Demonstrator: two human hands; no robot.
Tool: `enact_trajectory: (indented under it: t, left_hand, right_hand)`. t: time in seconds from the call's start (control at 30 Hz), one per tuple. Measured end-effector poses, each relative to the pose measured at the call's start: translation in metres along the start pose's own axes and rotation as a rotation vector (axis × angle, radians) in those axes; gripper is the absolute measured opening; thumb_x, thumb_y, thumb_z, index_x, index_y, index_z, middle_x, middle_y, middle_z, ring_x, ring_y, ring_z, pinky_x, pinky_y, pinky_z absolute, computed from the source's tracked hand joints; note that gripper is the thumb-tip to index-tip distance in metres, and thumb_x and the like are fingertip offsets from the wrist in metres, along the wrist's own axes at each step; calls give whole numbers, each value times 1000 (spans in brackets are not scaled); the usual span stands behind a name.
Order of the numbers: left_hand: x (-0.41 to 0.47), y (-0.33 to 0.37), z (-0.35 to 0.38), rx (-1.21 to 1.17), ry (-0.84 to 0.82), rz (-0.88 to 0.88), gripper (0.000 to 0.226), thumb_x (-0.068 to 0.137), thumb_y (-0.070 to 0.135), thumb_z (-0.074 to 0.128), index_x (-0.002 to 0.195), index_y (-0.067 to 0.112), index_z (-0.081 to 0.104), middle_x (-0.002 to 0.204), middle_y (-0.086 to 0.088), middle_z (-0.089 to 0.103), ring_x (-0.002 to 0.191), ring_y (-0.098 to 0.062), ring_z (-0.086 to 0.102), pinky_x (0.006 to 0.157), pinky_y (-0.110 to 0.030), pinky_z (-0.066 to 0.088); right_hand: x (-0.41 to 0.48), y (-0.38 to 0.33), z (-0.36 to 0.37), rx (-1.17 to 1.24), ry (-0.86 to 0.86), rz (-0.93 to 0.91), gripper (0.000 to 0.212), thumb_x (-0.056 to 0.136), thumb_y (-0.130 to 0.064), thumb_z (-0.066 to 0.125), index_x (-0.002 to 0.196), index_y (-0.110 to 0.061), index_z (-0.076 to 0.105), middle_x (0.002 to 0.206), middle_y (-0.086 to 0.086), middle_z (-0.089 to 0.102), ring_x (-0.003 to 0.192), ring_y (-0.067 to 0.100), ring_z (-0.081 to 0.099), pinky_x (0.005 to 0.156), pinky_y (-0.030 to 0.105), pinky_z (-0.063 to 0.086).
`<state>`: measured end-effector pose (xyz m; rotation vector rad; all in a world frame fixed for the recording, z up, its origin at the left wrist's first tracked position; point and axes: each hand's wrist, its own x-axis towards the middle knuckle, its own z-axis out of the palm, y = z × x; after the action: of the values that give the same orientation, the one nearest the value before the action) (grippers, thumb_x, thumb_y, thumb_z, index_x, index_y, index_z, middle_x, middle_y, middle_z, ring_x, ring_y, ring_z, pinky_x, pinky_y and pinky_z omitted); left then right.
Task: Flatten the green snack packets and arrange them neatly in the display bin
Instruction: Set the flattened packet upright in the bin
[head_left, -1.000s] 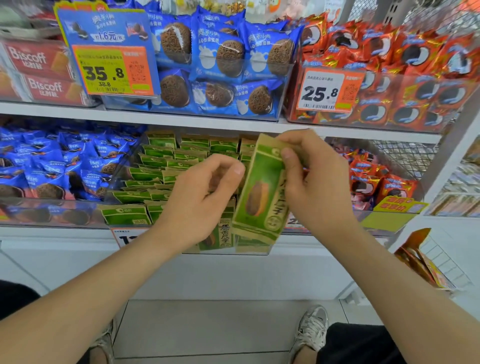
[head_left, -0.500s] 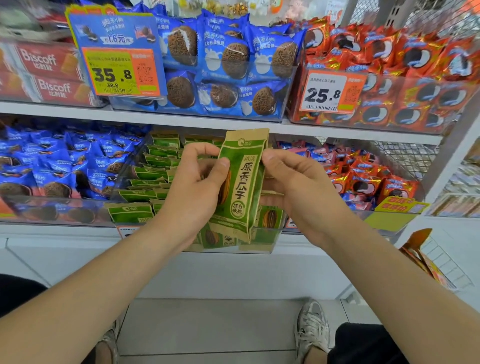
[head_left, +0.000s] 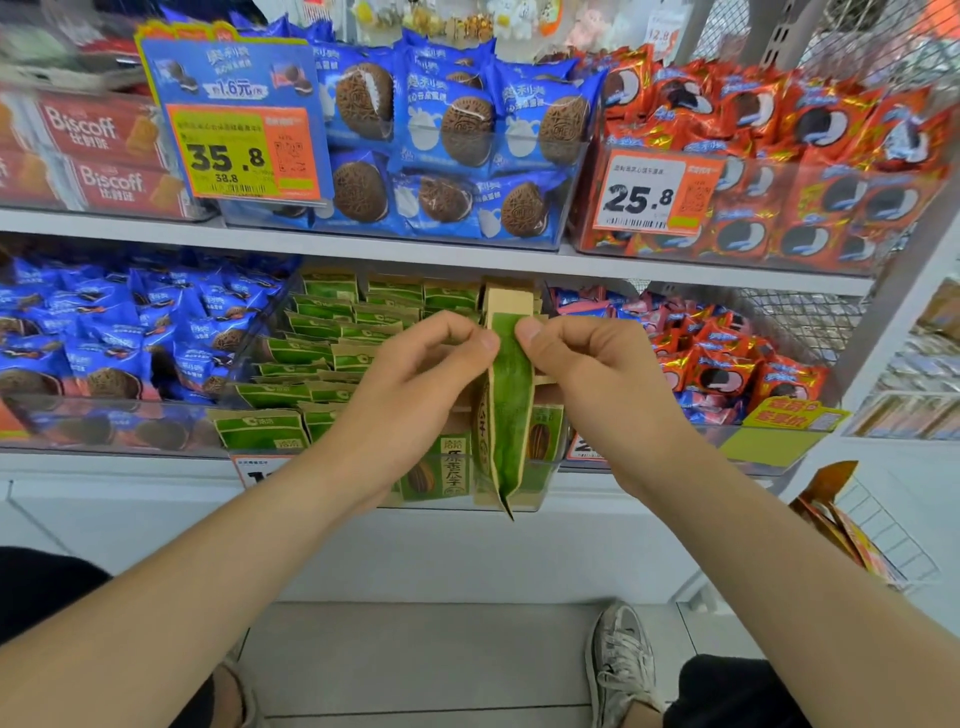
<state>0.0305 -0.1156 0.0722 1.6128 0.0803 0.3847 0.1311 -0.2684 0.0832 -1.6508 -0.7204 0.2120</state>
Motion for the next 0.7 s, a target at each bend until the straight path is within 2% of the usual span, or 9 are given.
enact_trajectory:
  t: [0.13, 0.23, 0.33, 0.4, 0.47, 0.53, 0.6, 0.7]
  left_hand:
    - [0, -2, 2, 57, -50, 44, 22, 112, 26, 51, 102, 11, 62, 106, -32, 63, 106, -54, 63, 94, -70, 55]
    - [-2, -1, 1, 91, -9, 72, 22, 113, 26, 48, 98, 17, 61, 95, -19, 67, 98, -44, 68, 94, -68, 56]
    - [-1, -6, -2, 81, 32, 55, 23, 113, 30, 49, 96, 19, 60, 89, -17, 61, 90, -44, 63, 95, -70, 56]
    - [1, -8, -3, -54, 96, -1, 24, 113, 29, 48, 96, 17, 58, 89, -11, 62, 85, -31, 61, 87, -57, 60]
    - [2, -4, -3, -246, 162, -59, 23, 115, 28, 44, 98, 17, 57, 96, -13, 64, 85, -27, 61, 75, -45, 57]
    - [3, 0, -3, -360, 224, -85, 21, 115, 28, 43, 105, 17, 56, 106, -15, 64, 92, -29, 59, 79, -45, 51]
    - [5, 1, -6, -399, 261, -102, 22, 115, 30, 44, 111, 13, 57, 112, -18, 68, 96, -30, 60, 84, -48, 51]
    - [3, 1, -10, -307, 192, -61, 31, 111, 30, 53, 110, -1, 56, 115, -29, 69, 103, -33, 70, 89, -51, 62]
  right_hand:
    - [-1, 7, -1, -49, -3, -77, 42, 107, -36, 60, 86, -4, 75, 87, 24, 74, 89, 48, 70, 85, 64, 59]
    - [-4, 5, 2, -19, 2, -77, 38, 106, -35, 64, 88, -4, 76, 88, 18, 77, 90, 41, 74, 85, 61, 61]
    - [-8, -1, 5, -8, -30, -28, 22, 99, -31, 74, 91, -11, 78, 91, 11, 79, 93, 34, 76, 88, 57, 62]
    - [-9, -3, 8, -38, -79, 15, 16, 92, -29, 82, 96, -15, 77, 96, 7, 79, 95, 29, 76, 90, 51, 63]
    - [-11, -3, 12, -91, -139, 65, 28, 87, -35, 88, 106, -23, 72, 106, 3, 77, 94, 21, 77, 88, 47, 64]
    - [-15, -2, 19, -98, -192, 128, 39, 84, -37, 90, 113, -30, 64, 114, 1, 74, 90, 20, 79, 81, 47, 66]
    - [-19, 0, 26, -46, -187, 135, 38, 86, -33, 89, 110, -25, 60, 112, 5, 74, 80, 24, 80, 75, 47, 66]
    - [-20, 2, 30, -69, -43, -9, 29, 95, -39, 78, 93, -15, 62, 90, 1, 75, 73, 18, 73, 71, 42, 61]
